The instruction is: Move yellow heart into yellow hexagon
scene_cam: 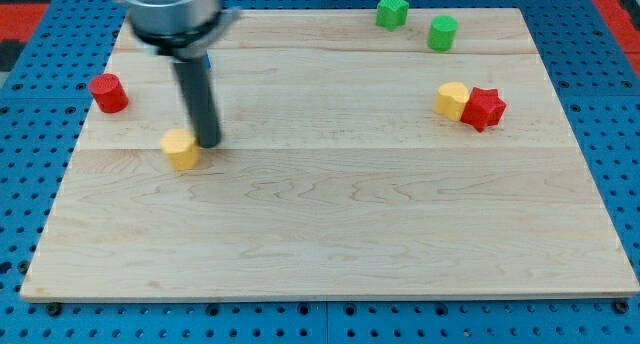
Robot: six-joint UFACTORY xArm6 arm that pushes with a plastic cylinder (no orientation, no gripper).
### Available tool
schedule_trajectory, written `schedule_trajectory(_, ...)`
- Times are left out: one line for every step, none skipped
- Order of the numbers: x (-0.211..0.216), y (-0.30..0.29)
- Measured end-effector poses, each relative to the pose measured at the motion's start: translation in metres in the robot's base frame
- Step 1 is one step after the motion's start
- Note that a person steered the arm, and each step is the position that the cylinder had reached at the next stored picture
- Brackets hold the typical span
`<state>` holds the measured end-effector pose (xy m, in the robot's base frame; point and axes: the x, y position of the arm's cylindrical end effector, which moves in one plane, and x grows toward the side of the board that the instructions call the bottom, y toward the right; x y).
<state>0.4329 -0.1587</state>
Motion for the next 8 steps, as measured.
schedule_trajectory(-0.016,0.061)
schedule_trajectory(-0.075,0.165)
schedule_trajectory(-0.111,0.281)
schedule_trajectory(-0.126,0.367)
schedule_trajectory(-0.086,0.390)
schedule_trajectory(-0.054,0.371)
schedule_trajectory(-0.020,0.343)
schedule_trajectory(-0.026,0.382)
